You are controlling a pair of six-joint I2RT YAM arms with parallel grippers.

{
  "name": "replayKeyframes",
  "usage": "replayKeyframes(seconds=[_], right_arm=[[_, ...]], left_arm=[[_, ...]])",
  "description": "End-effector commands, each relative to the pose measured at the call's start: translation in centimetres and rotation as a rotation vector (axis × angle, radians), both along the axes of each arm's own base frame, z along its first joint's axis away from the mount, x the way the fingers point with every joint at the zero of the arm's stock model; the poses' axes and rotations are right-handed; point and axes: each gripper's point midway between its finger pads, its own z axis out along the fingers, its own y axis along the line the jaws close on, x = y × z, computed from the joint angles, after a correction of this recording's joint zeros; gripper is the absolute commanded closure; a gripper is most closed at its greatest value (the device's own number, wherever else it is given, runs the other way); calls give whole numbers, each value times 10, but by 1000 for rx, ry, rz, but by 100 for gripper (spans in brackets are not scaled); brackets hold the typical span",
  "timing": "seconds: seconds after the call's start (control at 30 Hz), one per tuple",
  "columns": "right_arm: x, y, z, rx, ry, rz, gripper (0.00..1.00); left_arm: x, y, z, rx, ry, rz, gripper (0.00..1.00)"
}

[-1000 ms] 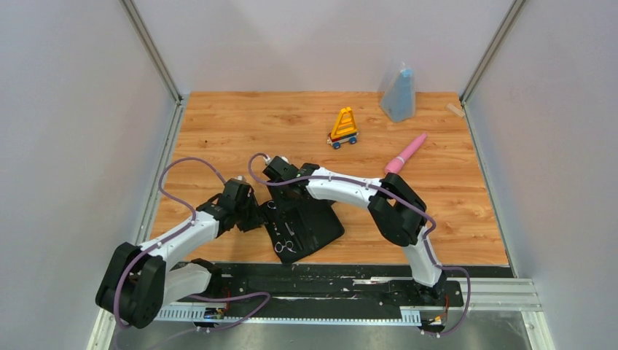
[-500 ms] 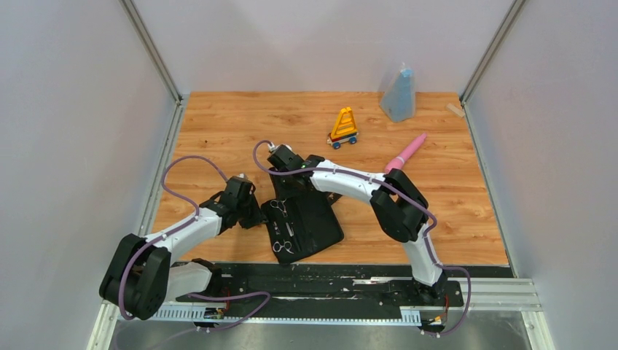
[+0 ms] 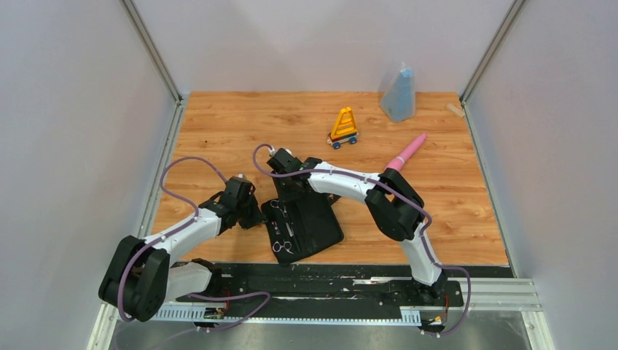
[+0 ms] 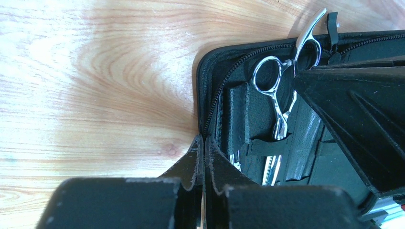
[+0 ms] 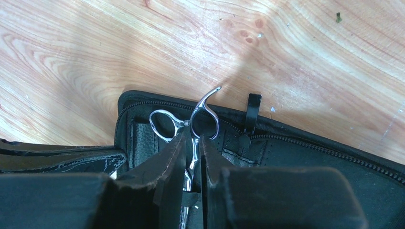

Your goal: Sort the hair-cutting tools

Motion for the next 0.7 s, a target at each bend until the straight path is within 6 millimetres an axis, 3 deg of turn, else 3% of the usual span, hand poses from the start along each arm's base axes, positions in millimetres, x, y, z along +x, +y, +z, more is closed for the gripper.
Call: replayKeyframes(seconds=[0.0, 0.33, 0.5, 0.67], right_arm=[[-3, 6, -11, 10, 14, -1, 83], [-17, -2, -22, -30, 31, 25, 83], [-23, 1, -21, -37, 30, 44, 98], [-34, -1, -14, -64, 20, 56, 100]], left_arm=[[-1, 5, 1, 12, -2, 40, 100], [-1, 5, 5, -6, -14, 58, 100], [-1, 7, 4, -1, -16, 73, 100], [0, 11, 4, 7, -23, 99, 100]])
